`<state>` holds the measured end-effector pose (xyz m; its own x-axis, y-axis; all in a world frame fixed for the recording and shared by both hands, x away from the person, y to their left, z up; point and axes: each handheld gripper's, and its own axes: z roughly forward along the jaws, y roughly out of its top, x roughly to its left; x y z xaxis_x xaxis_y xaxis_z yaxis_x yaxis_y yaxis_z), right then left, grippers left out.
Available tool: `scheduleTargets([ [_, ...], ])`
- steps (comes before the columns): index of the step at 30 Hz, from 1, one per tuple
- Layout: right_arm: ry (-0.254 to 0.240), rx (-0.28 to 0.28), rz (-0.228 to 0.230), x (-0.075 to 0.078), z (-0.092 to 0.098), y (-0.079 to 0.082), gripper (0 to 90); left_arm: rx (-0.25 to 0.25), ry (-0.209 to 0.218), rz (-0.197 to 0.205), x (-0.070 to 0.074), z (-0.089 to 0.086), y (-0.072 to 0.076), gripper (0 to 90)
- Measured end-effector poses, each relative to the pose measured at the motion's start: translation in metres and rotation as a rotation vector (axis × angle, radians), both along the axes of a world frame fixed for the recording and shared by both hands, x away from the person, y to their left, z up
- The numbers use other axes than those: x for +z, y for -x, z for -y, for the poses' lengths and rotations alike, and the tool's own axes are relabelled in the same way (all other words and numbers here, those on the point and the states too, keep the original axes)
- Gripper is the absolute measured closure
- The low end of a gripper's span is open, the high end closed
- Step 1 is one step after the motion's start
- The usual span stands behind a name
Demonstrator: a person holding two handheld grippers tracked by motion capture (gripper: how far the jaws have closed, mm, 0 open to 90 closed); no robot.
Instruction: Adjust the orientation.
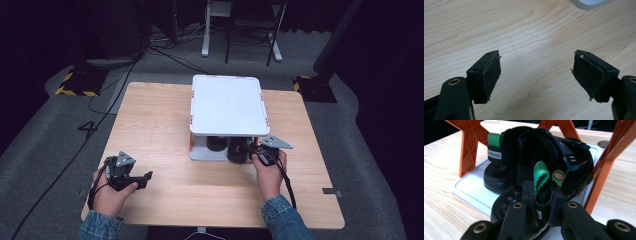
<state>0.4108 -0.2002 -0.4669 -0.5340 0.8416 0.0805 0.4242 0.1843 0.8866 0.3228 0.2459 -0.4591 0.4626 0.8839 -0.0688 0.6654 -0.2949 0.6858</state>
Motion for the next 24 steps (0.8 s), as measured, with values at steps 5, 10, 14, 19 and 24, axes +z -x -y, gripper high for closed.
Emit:
scheduleTargets([
  [5, -0.059, 0.096, -0.014, -0.010, 0.014, -0.017, 78.8, 0.003, -0.005, -0.008, -0.002, 0.001, -0.001, 23.1],
  [10, -0.060, 0.092, -0.015, -0.008, 0.019, -0.018, 58.1, -0.007, -0.011, -0.012, -0.003, 0.003, -0.001, 23.1],
  [14, -0.040, 0.093, 0.014, -0.003, 0.013, -0.011, 41.7, -0.006, -0.008, -0.011, -0.003, 0.004, -0.001, 23.1],
  [19, 0.078, 0.118, 0.101, 0.012, 0.010, 0.025, 34.3, -0.005, -0.011, -0.009, -0.003, 0.003, -0.001, 23.1],
  [24, 0.146, 0.167, -0.006, -0.002, 0.015, 0.047, 51.3, -0.009, -0.011, -0.012, -0.005, 0.005, -0.001, 23.1],
])
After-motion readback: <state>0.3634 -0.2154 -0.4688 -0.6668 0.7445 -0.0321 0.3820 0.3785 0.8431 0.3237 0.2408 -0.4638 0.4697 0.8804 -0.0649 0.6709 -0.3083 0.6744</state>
